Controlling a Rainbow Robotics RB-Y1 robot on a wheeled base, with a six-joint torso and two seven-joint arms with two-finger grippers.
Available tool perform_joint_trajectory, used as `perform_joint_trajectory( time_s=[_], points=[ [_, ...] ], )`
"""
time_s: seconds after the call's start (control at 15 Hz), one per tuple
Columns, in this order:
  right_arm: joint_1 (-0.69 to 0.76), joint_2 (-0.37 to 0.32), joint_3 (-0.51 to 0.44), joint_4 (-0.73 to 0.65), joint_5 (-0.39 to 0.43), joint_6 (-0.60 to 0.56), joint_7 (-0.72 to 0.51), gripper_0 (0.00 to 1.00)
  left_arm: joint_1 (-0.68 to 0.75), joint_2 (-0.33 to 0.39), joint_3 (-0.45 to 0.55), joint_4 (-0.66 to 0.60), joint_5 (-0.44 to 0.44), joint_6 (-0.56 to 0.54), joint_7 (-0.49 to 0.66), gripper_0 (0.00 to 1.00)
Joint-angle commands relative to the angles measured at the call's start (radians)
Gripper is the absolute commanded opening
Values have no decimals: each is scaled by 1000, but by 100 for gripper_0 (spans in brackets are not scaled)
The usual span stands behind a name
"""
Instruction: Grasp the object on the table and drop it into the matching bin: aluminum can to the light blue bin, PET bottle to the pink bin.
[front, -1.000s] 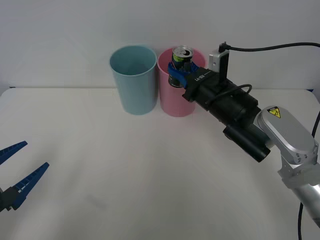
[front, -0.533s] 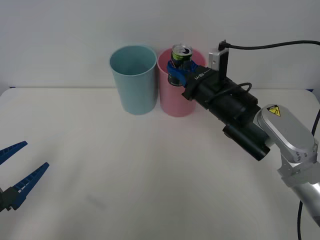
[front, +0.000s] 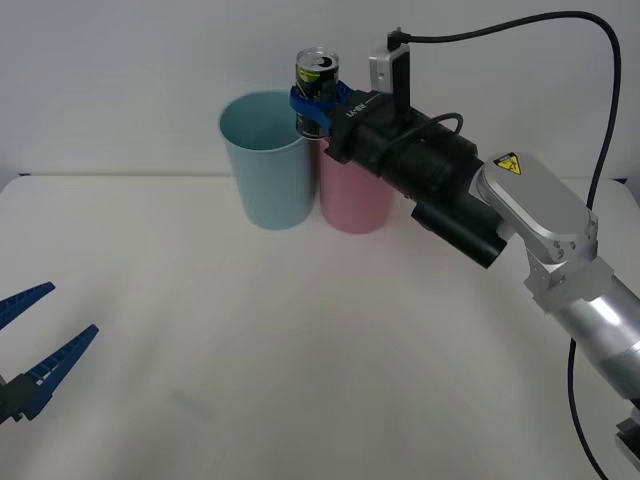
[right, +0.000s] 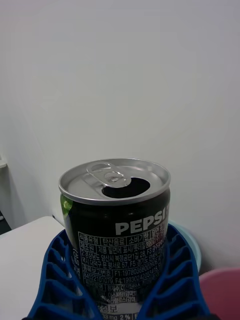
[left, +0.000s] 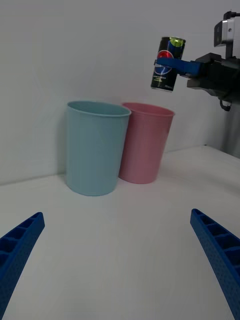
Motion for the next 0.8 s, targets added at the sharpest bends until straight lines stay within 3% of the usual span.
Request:
perform_joint_trajectory(
  time_s=[0.07,0.47,0.8],
  points=[
    [-97,40,28,98,-2,-9,-2,0,0,0,0,0,0,0,0,100],
    [-250,158,28,323,27,-7,15,0,0,0,0,0,0,0,0,100],
    [-354,254,22,493,34,90,81,0,0,0,0,0,0,0,0,100]
  ],
)
